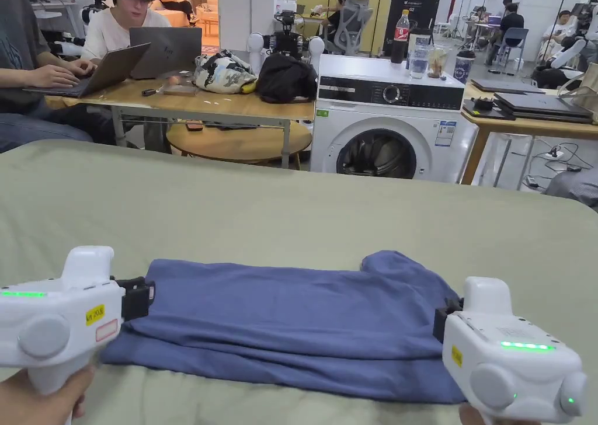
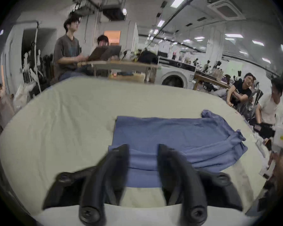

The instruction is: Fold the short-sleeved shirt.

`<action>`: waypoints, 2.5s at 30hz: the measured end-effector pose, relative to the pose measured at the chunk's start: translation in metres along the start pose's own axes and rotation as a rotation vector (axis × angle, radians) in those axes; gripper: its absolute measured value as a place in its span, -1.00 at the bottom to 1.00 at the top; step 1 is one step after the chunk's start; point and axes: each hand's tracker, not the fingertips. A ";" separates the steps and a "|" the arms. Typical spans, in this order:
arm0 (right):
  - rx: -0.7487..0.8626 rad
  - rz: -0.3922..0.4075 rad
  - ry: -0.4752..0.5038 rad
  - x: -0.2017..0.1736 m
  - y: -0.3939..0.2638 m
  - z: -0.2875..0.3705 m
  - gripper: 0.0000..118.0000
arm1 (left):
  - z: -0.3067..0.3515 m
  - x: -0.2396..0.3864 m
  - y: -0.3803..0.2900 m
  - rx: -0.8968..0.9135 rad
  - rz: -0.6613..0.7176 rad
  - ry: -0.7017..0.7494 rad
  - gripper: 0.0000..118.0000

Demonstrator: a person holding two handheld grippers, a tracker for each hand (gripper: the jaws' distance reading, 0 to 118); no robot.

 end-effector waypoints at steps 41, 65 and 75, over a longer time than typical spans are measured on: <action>-0.371 -0.090 -0.019 0.092 -0.013 -0.057 -0.15 | -0.089 -0.045 -0.019 -0.552 0.042 0.039 -0.98; -0.470 0.047 0.065 0.084 -0.023 -0.025 -0.97 | -0.033 -0.049 -0.002 -0.420 0.078 0.001 -0.99; -0.533 0.059 0.052 0.083 -0.046 0.062 -0.97 | 0.026 -0.066 -0.038 -0.484 0.105 -0.007 -0.98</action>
